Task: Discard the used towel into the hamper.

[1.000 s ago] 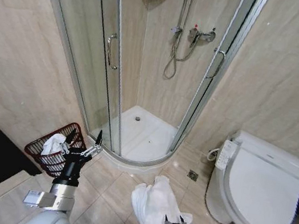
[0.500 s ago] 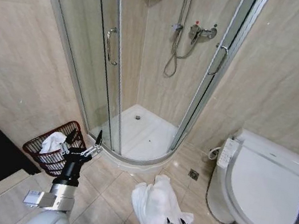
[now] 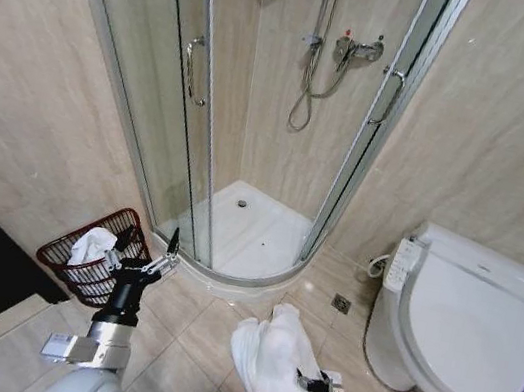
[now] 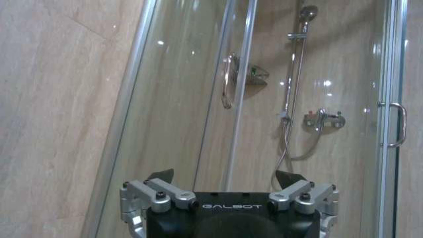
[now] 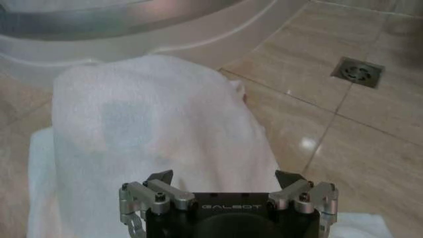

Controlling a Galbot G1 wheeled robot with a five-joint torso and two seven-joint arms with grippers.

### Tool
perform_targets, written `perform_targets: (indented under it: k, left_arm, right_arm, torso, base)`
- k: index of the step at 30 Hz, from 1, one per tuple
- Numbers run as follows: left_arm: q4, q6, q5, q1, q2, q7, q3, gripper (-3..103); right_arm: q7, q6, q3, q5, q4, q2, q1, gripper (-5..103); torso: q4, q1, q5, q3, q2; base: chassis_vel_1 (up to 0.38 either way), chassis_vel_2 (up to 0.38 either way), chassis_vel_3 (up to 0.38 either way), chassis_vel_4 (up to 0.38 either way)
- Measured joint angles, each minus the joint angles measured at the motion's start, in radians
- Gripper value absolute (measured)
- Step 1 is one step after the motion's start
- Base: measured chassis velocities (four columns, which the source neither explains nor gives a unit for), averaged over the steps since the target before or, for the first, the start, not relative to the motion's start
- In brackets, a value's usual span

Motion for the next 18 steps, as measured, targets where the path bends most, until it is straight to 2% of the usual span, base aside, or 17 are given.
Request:
perform_targets:
  k: [6, 13, 18]
  left_arm:
    - [0.000, 0.000, 0.000, 0.000, 0.000, 0.000, 0.000, 100]
    - [0.000, 0.000, 0.000, 0.000, 0.000, 0.000, 0.000, 100]
    - [0.000, 0.000, 0.000, 0.000, 0.000, 0.000, 0.000, 100]
  right_arm:
    - [-0.030, -0.035, 0.000, -0.010, -0.001, 0.000, 0.015, 100]
    - [-0.024, -0.077, -0.003, -0.023, -0.022, 0.005, 0.060, 100]
    - [-0.013, -0.109, -0.006, -0.024, -0.038, 0.034, 0.092, 100]
  torso:
    - [-0.0001, -0.011, -0.0002, -0.015, -0.026]
    - [-0.0001, -0.023, -0.0002, -0.032, -0.055]
    - [-0.0001, -0.032, -0.0002, -0.045, -0.077]
  base:
    - [0.000, 0.000, 0.000, 0.000]
    - [0.000, 0.000, 0.000, 0.000]
    - [0.000, 0.000, 0.000, 0.000]
